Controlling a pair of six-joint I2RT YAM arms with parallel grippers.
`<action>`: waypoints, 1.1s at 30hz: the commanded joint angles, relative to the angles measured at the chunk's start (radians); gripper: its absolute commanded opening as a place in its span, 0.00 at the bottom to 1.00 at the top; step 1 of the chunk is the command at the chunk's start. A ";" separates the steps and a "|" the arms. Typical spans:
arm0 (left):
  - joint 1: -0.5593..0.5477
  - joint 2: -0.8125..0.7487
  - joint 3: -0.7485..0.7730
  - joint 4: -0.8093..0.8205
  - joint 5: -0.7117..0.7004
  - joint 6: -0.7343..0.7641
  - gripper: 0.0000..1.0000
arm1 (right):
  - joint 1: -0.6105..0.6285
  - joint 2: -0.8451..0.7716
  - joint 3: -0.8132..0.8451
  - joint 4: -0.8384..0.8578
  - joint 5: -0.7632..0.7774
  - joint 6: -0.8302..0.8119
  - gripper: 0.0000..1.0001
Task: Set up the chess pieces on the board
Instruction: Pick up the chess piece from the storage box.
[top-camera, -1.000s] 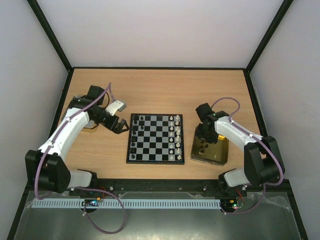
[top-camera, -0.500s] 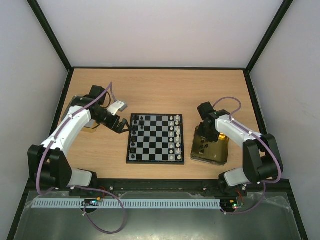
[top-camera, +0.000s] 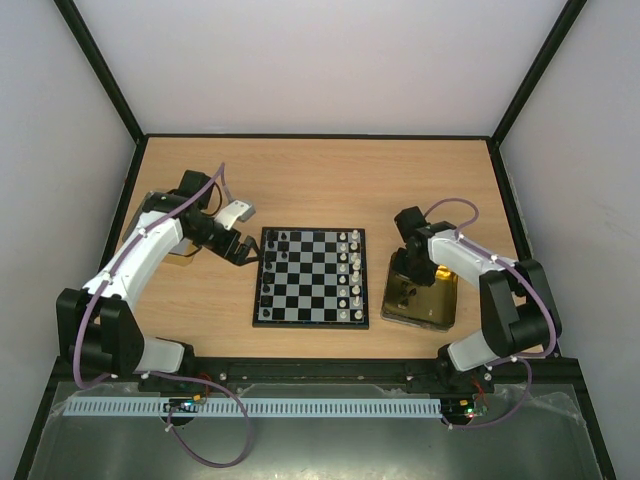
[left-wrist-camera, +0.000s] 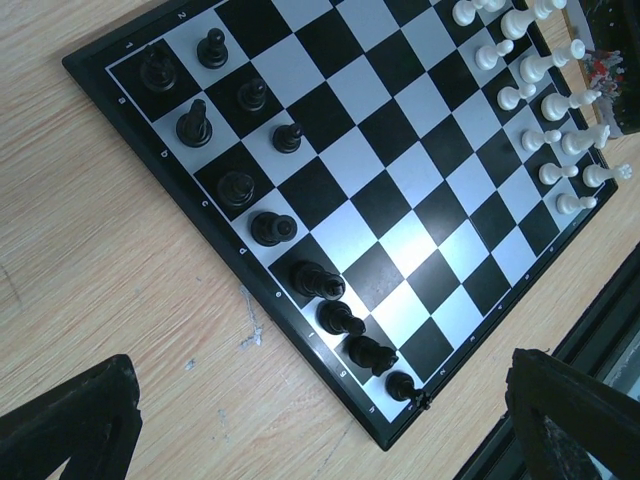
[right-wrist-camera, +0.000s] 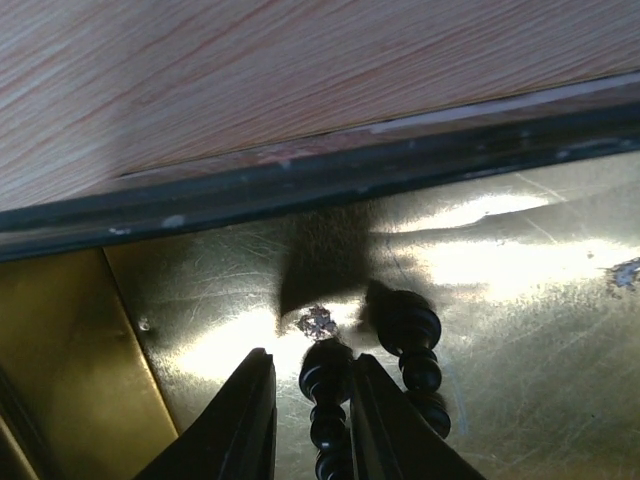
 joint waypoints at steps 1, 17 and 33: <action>0.004 -0.011 0.007 0.003 0.009 -0.015 0.99 | -0.003 0.016 -0.017 0.023 -0.003 -0.016 0.19; 0.006 -0.035 -0.005 0.018 0.006 -0.020 0.99 | -0.003 -0.016 0.024 -0.062 0.048 -0.041 0.02; 0.030 -0.062 -0.033 0.057 -0.021 -0.046 0.99 | 0.204 0.062 0.497 -0.286 0.040 -0.046 0.02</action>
